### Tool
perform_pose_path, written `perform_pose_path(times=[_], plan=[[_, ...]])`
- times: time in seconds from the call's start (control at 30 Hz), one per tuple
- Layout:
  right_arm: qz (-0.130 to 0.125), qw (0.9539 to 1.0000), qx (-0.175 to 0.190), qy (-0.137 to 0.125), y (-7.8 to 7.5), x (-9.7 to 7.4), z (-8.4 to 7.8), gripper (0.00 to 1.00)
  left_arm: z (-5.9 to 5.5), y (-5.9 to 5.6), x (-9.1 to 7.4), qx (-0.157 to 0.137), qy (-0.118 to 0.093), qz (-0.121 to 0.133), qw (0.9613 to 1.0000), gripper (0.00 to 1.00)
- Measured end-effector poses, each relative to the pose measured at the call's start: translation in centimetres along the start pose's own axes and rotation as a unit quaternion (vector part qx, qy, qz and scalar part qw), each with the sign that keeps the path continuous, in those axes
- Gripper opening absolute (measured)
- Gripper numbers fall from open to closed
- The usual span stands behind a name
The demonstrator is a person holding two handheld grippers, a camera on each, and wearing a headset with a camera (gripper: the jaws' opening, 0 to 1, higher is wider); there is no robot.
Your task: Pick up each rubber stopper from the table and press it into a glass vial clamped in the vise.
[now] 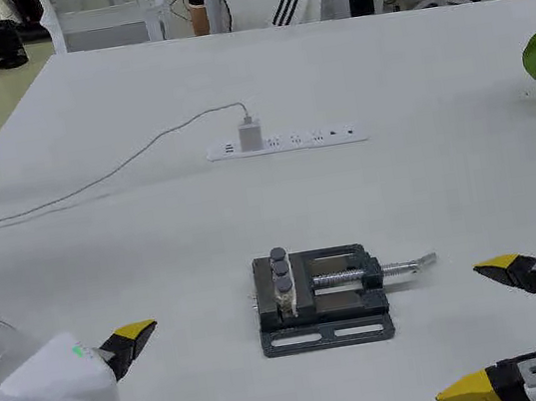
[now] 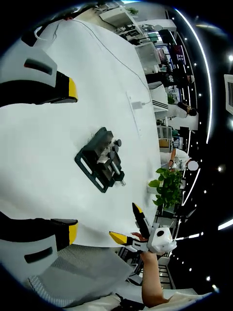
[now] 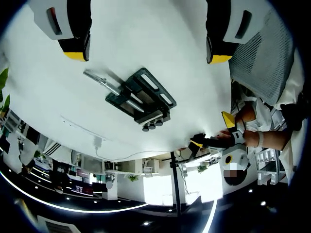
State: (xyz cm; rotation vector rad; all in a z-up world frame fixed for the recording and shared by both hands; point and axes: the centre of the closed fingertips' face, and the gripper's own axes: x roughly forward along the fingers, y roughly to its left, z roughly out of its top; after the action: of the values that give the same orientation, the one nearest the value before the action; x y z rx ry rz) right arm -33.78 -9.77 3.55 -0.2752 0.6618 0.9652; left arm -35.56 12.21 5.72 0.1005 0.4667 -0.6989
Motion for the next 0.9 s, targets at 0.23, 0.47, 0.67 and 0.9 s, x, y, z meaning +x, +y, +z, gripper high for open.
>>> perform_pose_path(times=[0.23, 0.47, 0.67, 0.9], plan=[[-0.006, 0.9999, 0.009, -0.003, 0.1, -0.2, -0.6, 0.99, -0.2, 0.7, -0.1, -0.017, 0.001, 0.008, 0.9998, 0.99], [-0.015, 0.9999, 0.004, 0.001, 0.2, -0.4, -1.4, 0.99, -0.3, 1.5, -0.1, -0.024, 0.002, 0.02, 0.9995, 0.99], [-0.023, 0.9994, 0.026, -0.008, 0.1, -0.7, -1.9, 0.98, -0.9, 1.7, 0.0, -0.029, 0.007, 0.021, 0.9993, 0.99], [-0.02, 0.9991, 0.038, -0.007, 0.4, -0.6, -2.5, 0.98, -1.2, 1.5, 0.1, -0.032, 0.01, 0.019, 0.9993, 0.99]])
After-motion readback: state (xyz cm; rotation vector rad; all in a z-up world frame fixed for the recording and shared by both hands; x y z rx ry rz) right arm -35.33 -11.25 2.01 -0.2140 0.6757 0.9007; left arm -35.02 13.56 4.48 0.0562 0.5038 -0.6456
